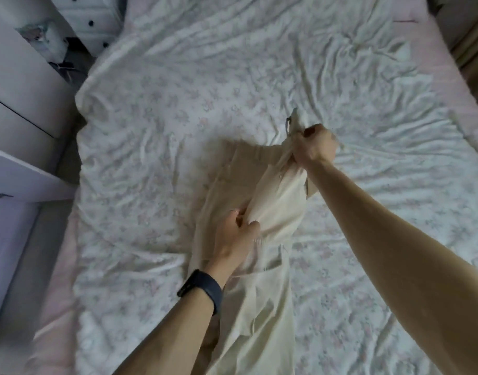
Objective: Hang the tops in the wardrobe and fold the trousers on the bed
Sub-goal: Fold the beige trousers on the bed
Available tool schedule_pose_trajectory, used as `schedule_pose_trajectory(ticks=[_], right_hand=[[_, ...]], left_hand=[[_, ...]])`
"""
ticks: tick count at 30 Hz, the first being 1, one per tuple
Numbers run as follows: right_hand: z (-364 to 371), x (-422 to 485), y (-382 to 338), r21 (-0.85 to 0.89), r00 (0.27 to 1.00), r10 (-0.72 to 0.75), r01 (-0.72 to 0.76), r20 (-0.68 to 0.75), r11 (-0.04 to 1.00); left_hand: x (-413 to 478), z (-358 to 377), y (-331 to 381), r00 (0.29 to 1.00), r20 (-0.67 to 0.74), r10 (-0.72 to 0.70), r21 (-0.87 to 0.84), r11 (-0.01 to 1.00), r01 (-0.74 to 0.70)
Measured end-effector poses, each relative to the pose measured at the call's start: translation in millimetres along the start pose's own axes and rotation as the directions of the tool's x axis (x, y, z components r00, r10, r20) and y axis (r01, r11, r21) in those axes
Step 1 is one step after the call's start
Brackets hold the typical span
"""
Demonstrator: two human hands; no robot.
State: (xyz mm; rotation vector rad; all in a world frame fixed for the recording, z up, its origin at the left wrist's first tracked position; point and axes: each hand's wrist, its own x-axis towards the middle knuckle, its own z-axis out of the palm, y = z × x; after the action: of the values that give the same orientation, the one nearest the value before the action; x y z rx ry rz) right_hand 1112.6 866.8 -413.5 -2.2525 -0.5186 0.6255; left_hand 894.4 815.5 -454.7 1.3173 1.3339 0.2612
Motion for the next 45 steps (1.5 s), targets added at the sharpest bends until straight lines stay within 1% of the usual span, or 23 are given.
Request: schedule_pose_trajectory(ticks=[2,3,4,6,8,10,11,13,16,18,20,22,25,27,29,31,34,36,38,40,41,44,45], right_hand=[[36,-5,-27,0.099,0.978,-0.012,-0.009,0.210,0.995],[53,-5,-31,0.133,0.954,-0.017,-0.024,0.299,0.991],[66,-7,-31,0.144,0.941,-0.043,-0.006,0.335,0.990],[79,-21,-25,0.068,0.945,-0.094,0.076,0.314,0.995],[81,-32,-3,-0.077,0.960,-0.090,0.114,0.266,0.990],[74,-35,28,-0.190,0.963,-0.003,0.056,0.270,0.980],[71,-34,44,-0.202,0.962,0.045,0.011,0.271,0.979],[66,-31,68,-0.171,0.966,0.111,-0.072,0.233,0.983],[59,-25,88,-0.133,0.972,0.155,-0.132,0.176,0.982],[57,-16,95,-0.082,0.964,0.200,-0.188,0.175,0.979],[56,2,99,-0.006,0.954,0.237,-0.240,0.184,0.971],[60,25,100,0.094,0.931,0.284,-0.312,0.228,0.945],[68,57,95,0.201,0.867,0.296,-0.398,0.401,0.895],[76,73,90,0.215,0.839,0.281,-0.415,0.465,0.884],[80,87,92,0.225,0.817,0.294,-0.448,0.497,0.865],[78,95,89,0.211,0.806,0.291,-0.449,0.515,0.868],[69,105,87,0.225,0.817,0.224,-0.391,0.532,0.893],[63,109,79,0.232,0.844,0.133,-0.289,0.519,0.929],[58,109,61,0.226,0.884,0.038,-0.161,0.467,0.961],[56,109,37,0.224,0.900,-0.049,-0.055,0.432,0.973],[55,108,25,0.210,0.900,-0.087,-0.005,0.428,0.978],[57,110,-5,0.138,0.871,-0.171,0.120,0.461,0.983],[61,110,-15,0.100,0.863,-0.188,0.159,0.469,0.982]], left_hand=[[18,-37,-13,0.996,-0.057,-0.064,-0.022,0.998,0.063],[27,-55,-23,0.994,-0.074,-0.086,0.030,0.996,0.089],[34,-68,-32,0.990,-0.093,-0.108,0.094,0.989,0.116],[48,-94,-47,0.985,-0.112,-0.135,0.209,0.965,0.156],[58,-111,-51,0.986,-0.079,-0.146,0.258,0.953,0.162],[67,-118,-44,0.988,-0.024,-0.149,0.284,0.947,0.150],[73,-120,-38,0.990,-0.011,-0.142,0.302,0.943,0.139],[89,-123,-25,0.995,-0.002,-0.097,0.325,0.941,0.092],[114,-116,2,0.999,0.035,-0.036,0.355,0.935,0.021],[129,-108,19,0.999,0.051,-0.003,0.392,0.920,-0.018],[151,-97,30,0.998,0.056,-0.006,0.413,0.910,-0.018],[173,-86,39,0.998,0.057,-0.024,0.427,0.904,-0.003],[207,-64,47,0.995,0.070,-0.074,0.393,0.919,0.041],[223,-54,47,0.994,0.051,-0.093,0.360,0.930,0.069],[238,-45,43,0.994,0.018,-0.112,0.304,0.947,0.101],[242,-43,44,0.988,0.023,-0.153,0.197,0.969,0.146],[244,-45,57,0.955,0.174,-0.239,0.039,0.971,0.236],[244,-59,69,0.944,0.245,-0.221,-0.026,0.972,0.235],[246,-75,82,0.946,0.275,-0.172,-0.086,0.976,0.202],[245,-89,96,0.936,0.319,-0.147,-0.092,0.978,0.185],[241,-94,104,0.926,0.348,-0.149,-0.088,0.978,0.191],[239,-112,111,0.922,0.353,-0.161,-0.137,0.966,0.221],[240,-121,110,0.940,0.310,-0.144,-0.148,0.969,0.198]])
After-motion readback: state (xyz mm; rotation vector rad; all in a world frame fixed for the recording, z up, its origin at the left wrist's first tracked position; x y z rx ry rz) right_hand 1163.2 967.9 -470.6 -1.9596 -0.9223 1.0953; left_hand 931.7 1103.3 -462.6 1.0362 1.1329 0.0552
